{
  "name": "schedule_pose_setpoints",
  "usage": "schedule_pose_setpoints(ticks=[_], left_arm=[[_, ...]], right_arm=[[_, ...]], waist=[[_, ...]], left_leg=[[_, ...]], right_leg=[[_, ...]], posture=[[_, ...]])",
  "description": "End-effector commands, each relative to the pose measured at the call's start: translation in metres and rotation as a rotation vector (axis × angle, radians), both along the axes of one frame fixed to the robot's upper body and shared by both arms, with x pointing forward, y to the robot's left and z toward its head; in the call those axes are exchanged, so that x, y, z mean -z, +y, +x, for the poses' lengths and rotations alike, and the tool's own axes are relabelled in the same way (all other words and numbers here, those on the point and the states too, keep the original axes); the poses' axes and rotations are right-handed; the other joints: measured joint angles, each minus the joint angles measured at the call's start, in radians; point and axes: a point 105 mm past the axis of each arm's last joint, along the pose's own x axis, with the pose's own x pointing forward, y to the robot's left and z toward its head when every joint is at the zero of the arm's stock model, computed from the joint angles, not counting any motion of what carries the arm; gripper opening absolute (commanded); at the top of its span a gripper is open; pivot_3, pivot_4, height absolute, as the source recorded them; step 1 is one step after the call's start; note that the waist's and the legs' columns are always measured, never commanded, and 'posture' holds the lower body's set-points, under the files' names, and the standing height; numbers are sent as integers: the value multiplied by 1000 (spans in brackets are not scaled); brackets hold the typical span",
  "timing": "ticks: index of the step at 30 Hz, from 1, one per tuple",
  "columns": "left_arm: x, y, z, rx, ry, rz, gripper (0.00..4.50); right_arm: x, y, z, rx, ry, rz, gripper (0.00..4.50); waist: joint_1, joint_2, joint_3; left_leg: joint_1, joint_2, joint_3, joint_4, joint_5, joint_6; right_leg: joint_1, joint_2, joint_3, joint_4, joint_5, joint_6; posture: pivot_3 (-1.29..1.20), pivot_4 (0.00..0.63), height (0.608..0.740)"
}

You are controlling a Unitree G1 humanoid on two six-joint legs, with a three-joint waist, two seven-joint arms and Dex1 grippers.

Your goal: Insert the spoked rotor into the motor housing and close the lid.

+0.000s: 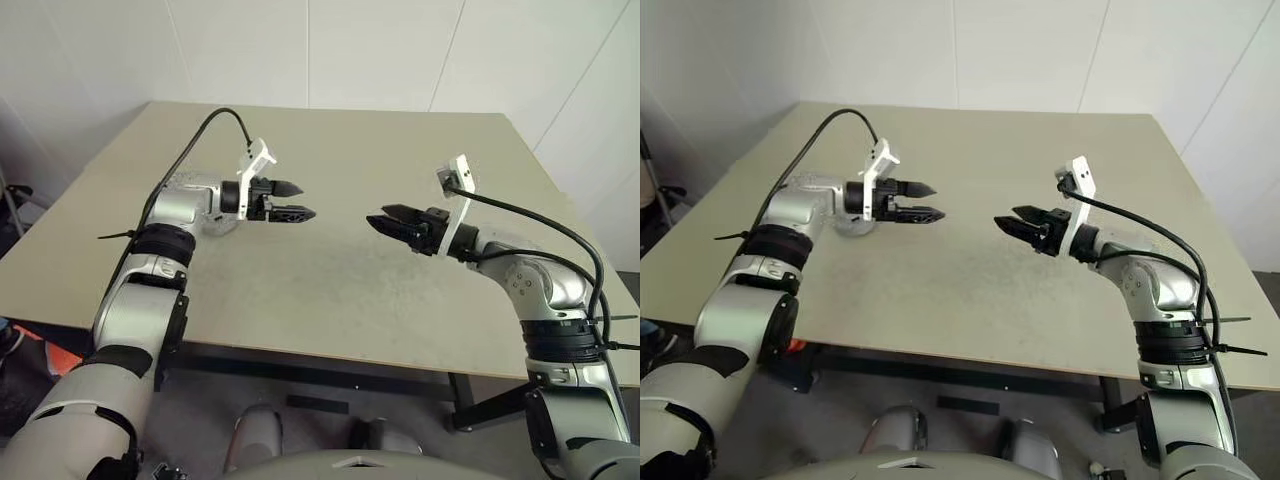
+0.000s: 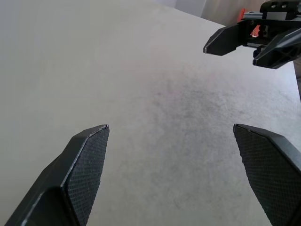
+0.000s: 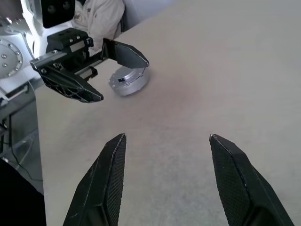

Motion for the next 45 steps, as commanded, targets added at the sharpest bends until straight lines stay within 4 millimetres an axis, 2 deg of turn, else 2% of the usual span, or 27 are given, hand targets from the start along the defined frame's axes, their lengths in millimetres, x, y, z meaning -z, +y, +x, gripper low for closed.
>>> schedule_pose_setpoints(ticks=[1,4,8,17,21,29,41,45], left_arm=[[-25,-9,-4,54,-71,-27,4474],[-27,-12,-1,43,-71,-26,4474],[-31,-13,-6,67,-50,-55,4474],[-24,-5,-10,63,-14,-56,4474],[-26,0,-12,58,-21,-70,4474],[-15,6,-14,43,11,-85,4474],[-19,-6,-5,52,-16,-112,4474],[-16,-5,-6,47,-11,-118,4474]], right_arm=[[-23,8,-6,-71,-68,19,3166],[-20,7,-8,-90,-90,-33,3166],[-26,2,-4,-66,-101,-16,3166],[-30,-2,-5,-52,-99,-1,3166],[-34,-1,-3,-56,-103,1,3166],[-30,6,-4,-79,-100,0,3166],[-34,-2,-3,-54,-115,-14,3166],[-36,1,-3,-79,-114,-19,3166]], waist=[[0,0,0],[2,0,0],[4,0,0],[6,0,0],[7,0,0],[8,1,0],[19,1,0],[19,1,0]], left_leg=[[0,0,0,0,0,0],[-1,0,0,0,0,1],[-2,0,-1,1,-1,1],[-4,0,-3,4,-1,1],[-5,1,-5,7,-2,3],[-6,2,-6,15,-4,5],[-8,1,-7,15,-4,5],[-9,1,-7,15,-4,6]], right_leg=[[0,0,0,0,1,-1],[0,0,0,0,1,-1],[0,0,-1,0,0,0],[0,0,-2,0,1,-1],[0,0,-3,0,1,-1],[0,0,-4,1,1,-1],[0,0,-4,1,1,0],[0,0,-4,1,1,0]], posture=[[0,0,740],[0,0,740],[0,0,740],[0,0,740],[0,0,740],[0,0,740],[0,0,740],[0,0,740]])
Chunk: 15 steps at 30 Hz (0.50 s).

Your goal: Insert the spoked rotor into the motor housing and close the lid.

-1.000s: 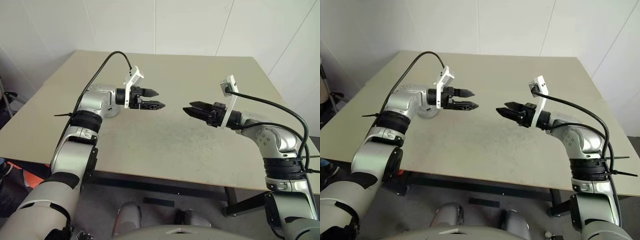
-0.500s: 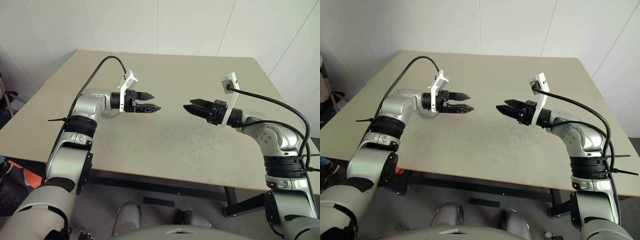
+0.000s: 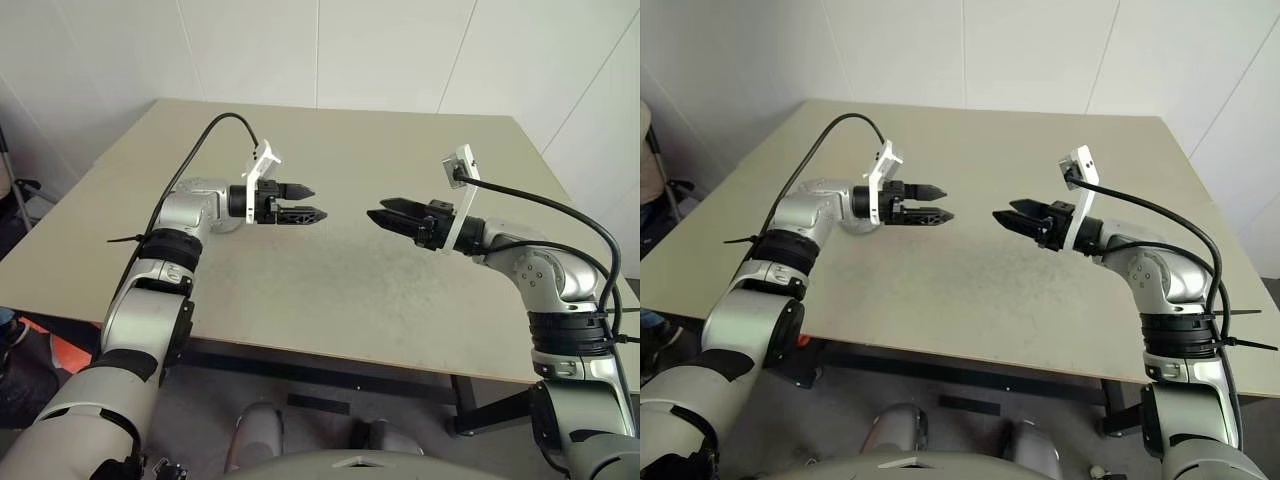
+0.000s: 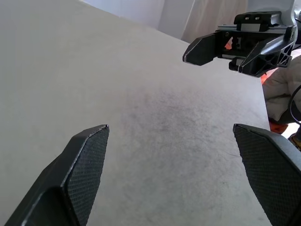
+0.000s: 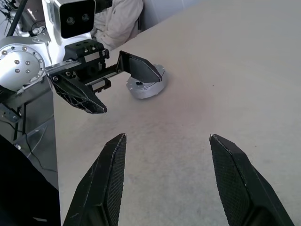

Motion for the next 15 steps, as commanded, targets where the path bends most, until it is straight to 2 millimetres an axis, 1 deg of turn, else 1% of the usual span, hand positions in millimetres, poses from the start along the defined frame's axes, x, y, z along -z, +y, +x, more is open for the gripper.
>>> schedule_pose_setpoints(ticks=[1,7,11,15], left_arm=[[-15,0,1,-2,-47,-30,4474],[-17,6,0,-24,-50,-39,4474],[-11,17,-4,-58,-43,-27,4474],[-12,22,-7,-76,-39,-34,4474]], right_arm=[[-20,2,-1,-36,-70,-1,3166],[-23,2,1,-53,-75,7,3166],[-21,9,1,-94,-60,7,3166],[-21,10,3,-101,-59,0,3166]], waist=[[0,0,0],[0,0,0],[-2,0,0],[-1,1,0]], left_leg=[[-1,0,0,0,0,0],[-1,0,0,0,0,0],[-1,0,0,0,0,0],[-1,1,-1,0,0,0]], right_leg=[[0,0,0,0,0,0],[0,0,0,0,0,0],[0,0,0,0,0,0],[0,0,-1,0,0,0]], posture=[[0,0,740],[0,0,740],[0,0,740],[0,0,740]])
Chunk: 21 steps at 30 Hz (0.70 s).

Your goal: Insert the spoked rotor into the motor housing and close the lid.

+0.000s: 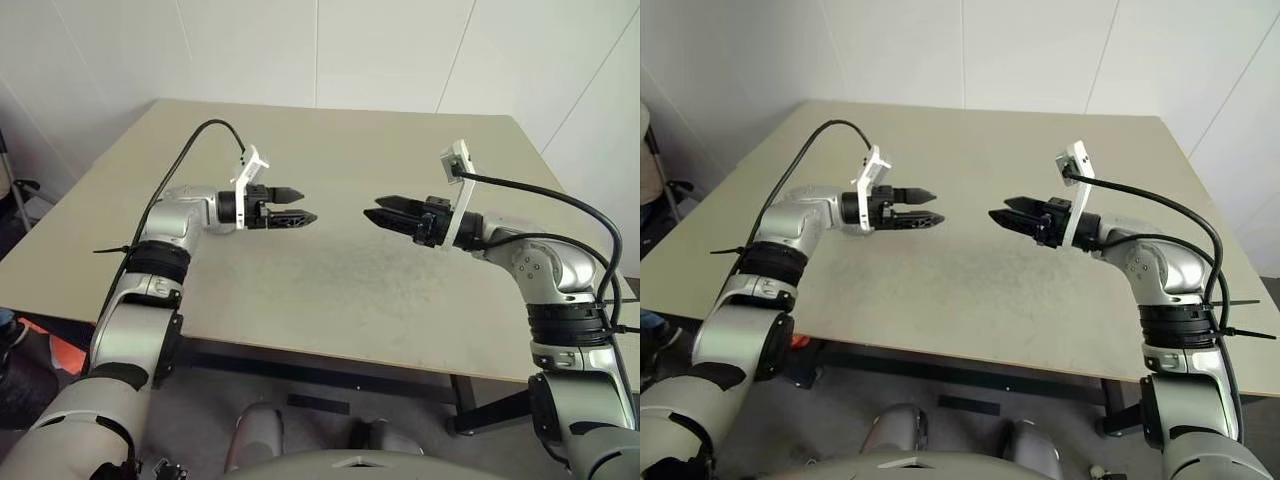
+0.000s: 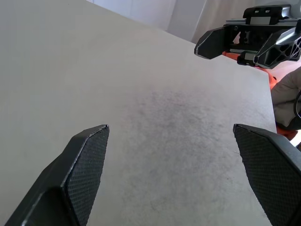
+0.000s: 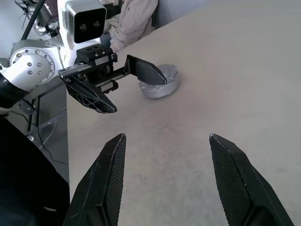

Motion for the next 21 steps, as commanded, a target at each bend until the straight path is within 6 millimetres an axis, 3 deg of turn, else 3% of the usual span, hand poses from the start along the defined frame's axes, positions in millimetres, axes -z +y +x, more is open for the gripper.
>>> schedule_pose_setpoints(ticks=[1,21], left_arm=[[-20,3,-1,-8,-65,-22,4474],[-26,7,1,-30,-75,-11,4474]], right_arm=[[-15,2,2,-21,-58,1,3166],[-9,0,5,-15,-37,0,3166]], waist=[[0,0,0],[1,0,0]], left_leg=[[1,0,0,0,0,0],[1,0,-1,1,0,0]], right_leg=[[0,0,0,0,0,0],[0,0,0,0,0,0]], posture=[[0,0,740],[0,0,740]])
